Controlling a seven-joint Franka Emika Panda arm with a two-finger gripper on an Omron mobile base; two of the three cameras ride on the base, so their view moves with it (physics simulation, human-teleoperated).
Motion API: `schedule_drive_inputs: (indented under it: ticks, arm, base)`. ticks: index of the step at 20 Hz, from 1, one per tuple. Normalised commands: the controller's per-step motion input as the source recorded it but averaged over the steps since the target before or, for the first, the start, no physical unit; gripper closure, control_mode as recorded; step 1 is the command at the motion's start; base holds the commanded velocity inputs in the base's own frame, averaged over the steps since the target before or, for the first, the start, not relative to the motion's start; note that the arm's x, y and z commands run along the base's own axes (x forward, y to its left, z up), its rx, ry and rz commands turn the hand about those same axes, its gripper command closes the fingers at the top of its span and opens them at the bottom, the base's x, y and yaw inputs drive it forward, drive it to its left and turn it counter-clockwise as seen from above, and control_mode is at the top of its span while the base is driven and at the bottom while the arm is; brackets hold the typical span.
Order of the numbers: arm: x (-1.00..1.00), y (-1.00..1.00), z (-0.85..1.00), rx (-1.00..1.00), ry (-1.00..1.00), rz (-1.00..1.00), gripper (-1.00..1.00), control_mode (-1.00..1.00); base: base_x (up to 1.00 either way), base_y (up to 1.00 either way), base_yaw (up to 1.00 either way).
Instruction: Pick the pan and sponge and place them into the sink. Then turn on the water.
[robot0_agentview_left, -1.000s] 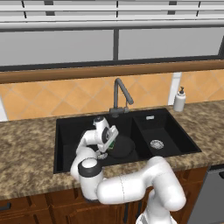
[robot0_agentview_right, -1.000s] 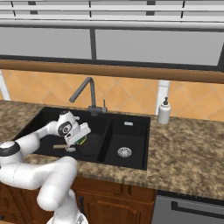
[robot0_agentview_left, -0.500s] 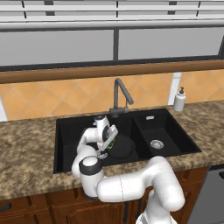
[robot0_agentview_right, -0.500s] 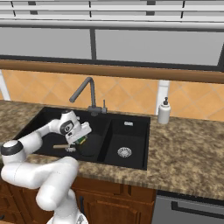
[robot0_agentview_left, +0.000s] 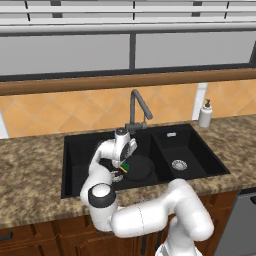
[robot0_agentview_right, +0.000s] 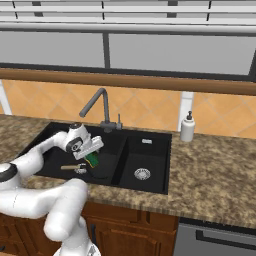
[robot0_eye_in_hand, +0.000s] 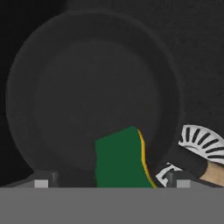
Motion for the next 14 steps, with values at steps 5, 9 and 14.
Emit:
schedule_drive_inputs:
  ticks: [5, 9, 14]
  arm:
    - [-0.97, 0.28, 0.87, 0.11, -0.28, 0.0, -1.0, -1.0]
    - [-0.98, 0.43, 0.68, 0.1, -0.19, 0.01, -1.0, -1.0]
    - [-0.88, 0.6, 0.85, 0.03, -0.1, 0.0, -1.0, -1.0]
  base:
    - [0.0, 0.0, 0.0]
    - [0.0, 0.0, 0.0]
    - [0.0, 0.0, 0.0]
